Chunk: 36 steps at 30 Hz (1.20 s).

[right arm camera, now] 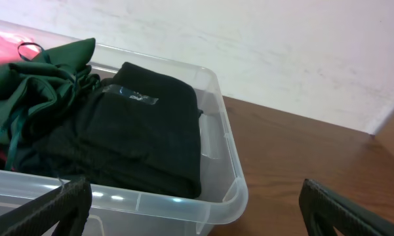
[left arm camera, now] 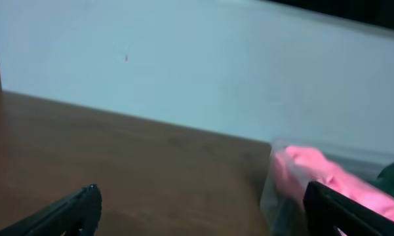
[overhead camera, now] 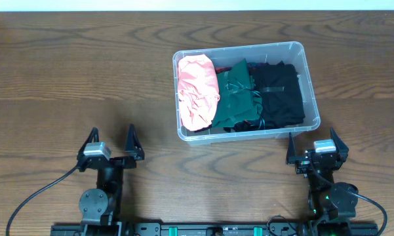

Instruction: Pack container

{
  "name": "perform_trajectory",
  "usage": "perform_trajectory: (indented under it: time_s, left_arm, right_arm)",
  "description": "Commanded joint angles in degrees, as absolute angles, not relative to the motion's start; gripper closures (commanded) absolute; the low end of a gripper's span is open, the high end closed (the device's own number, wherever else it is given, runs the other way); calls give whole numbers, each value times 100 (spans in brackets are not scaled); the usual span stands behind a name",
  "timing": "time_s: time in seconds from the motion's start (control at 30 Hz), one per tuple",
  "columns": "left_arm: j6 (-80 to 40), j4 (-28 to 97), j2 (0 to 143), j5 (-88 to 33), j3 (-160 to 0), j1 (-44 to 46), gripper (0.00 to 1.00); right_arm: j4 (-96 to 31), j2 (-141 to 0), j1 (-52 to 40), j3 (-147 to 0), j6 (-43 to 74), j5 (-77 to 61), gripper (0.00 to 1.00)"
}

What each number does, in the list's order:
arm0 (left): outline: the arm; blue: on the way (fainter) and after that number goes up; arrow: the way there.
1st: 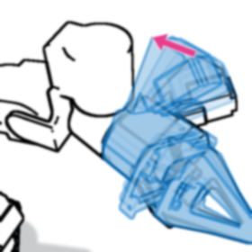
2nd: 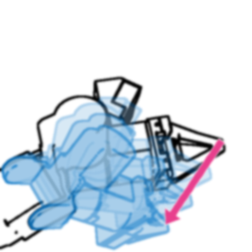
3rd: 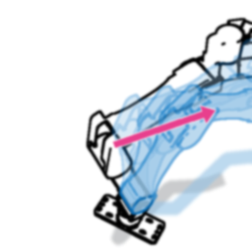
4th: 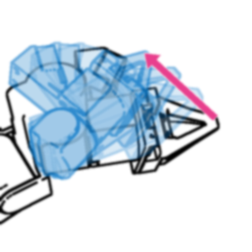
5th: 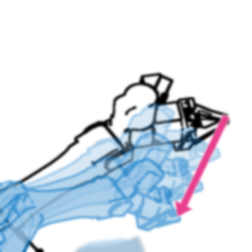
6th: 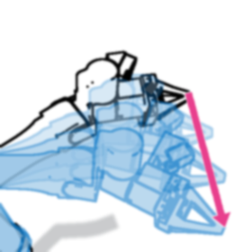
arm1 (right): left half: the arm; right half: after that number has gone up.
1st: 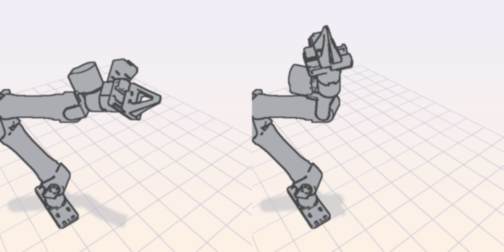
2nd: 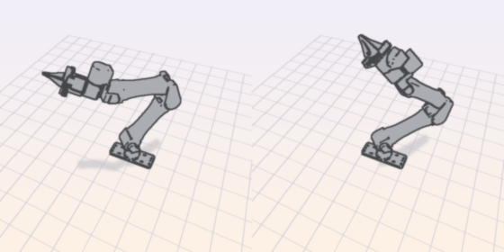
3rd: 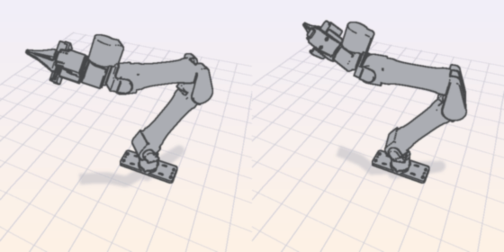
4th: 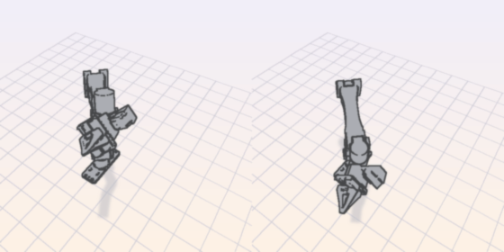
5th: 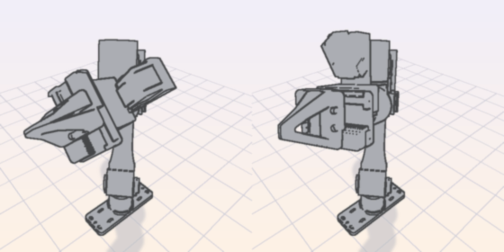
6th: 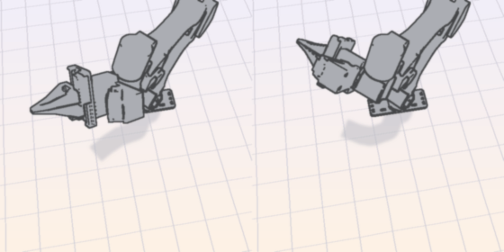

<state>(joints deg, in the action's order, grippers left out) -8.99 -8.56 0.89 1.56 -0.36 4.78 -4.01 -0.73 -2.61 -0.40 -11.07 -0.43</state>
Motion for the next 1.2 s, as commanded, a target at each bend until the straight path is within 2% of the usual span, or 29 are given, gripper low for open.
perform_trajectory:
  time_s: [0.0,0.3,1.17]
  left_arm:
    - [-884,-788,10,193,-23,563,2]
    - [-880,449,25,196,-23,569,2]
    - [-882,405,110,200,-27,569,2]
  right_arm:
    - [-423,-64,-307,-32,-1186,-47,1]
    - [-423,-64,-307,-32,-1186,-47,1]
    - [-423,-64,-307,-32,-1186,-47,1]
